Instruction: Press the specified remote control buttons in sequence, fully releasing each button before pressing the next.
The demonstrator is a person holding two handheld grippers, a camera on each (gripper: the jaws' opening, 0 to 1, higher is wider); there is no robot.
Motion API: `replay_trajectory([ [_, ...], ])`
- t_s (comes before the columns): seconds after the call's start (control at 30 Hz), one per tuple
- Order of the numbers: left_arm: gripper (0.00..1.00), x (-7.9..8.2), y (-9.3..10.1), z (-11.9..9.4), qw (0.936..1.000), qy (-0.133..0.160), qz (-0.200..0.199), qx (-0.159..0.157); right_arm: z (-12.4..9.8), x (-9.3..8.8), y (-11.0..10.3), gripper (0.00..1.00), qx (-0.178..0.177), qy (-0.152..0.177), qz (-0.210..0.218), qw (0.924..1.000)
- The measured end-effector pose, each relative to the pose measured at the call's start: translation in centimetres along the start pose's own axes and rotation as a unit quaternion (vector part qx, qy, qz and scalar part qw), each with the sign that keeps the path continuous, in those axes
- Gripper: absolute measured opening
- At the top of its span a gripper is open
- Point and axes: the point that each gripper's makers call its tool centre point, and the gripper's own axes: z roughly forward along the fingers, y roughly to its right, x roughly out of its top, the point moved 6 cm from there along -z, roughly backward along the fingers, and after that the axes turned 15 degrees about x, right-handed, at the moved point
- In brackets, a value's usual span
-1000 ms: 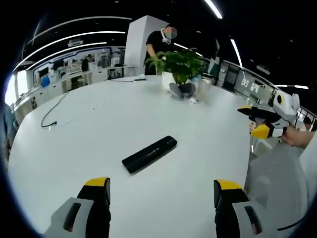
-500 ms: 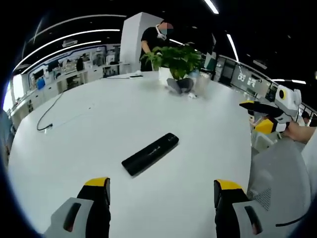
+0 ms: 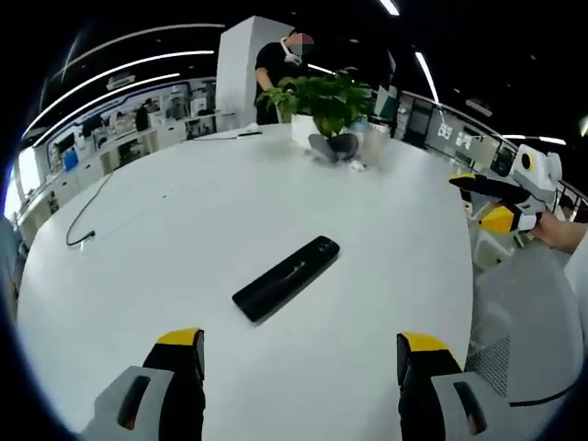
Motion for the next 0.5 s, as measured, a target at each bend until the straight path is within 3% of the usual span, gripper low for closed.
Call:
replay_trajectory([
  [0.17,0.9,0.2,-0.4,-0.1,0.9997,0.009,-0.023,0.0,0.0,0.0,0.0,0.74,-0.001,-0.001,0.0,1.0],
  [0.33,0.91,0.1,-0.8,0.3,0.999,0.009,0.042,0.009,-0.1,0.0,0.1,0.74,-0.004,0.0,-0.001,1.0],
  [0.5,0.91,0.5,-0.6,1.4,0.9992,0.005,0.039,-0.005,-0.2,0.0,0.2,0.74,-0.01,-0.001,0.0,1.0],
])
